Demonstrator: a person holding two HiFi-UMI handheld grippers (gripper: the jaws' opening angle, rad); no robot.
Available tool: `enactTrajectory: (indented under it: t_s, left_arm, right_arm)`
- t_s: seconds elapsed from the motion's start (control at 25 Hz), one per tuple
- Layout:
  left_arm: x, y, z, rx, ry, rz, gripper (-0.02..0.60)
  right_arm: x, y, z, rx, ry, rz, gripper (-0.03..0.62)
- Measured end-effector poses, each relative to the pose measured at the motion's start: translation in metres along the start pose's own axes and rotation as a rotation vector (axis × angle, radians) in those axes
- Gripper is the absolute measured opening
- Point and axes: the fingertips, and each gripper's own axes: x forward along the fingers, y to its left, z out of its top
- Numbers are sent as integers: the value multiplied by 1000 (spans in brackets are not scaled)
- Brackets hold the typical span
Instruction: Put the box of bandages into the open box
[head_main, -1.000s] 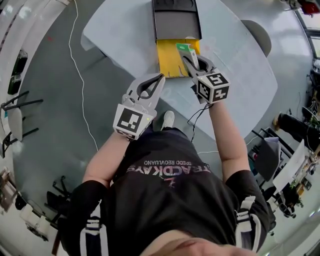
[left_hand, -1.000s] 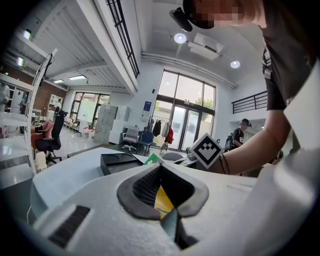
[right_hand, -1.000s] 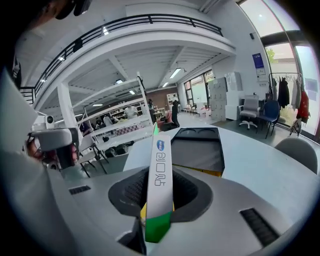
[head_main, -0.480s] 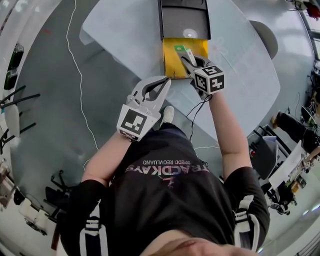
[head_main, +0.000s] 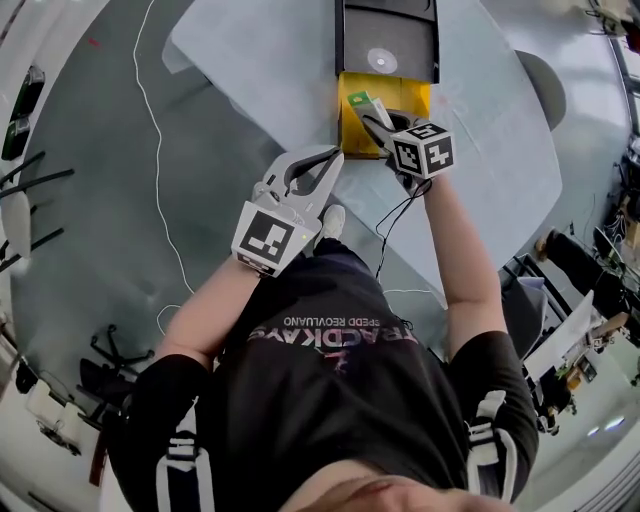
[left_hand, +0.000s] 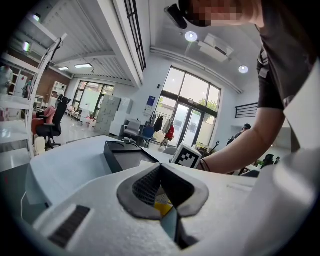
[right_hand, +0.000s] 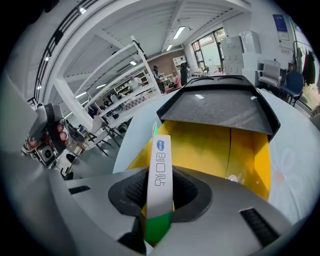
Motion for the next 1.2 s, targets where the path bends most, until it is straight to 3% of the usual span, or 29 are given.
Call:
enactTrajectory:
  t_s: [0.52,0.92,1.2]
  left_arm:
    - [10,7,0,-25,16,5,17]
    - [9,8,-4,-52,25,17,17]
    - [9,8,-7,-44,27,16,17]
  right_arm:
    - [8,-8,1,45,49,69,92]
    - [4,-23,5,-81,57,-60,204]
    - [3,-34,8,-115,47,-128,238]
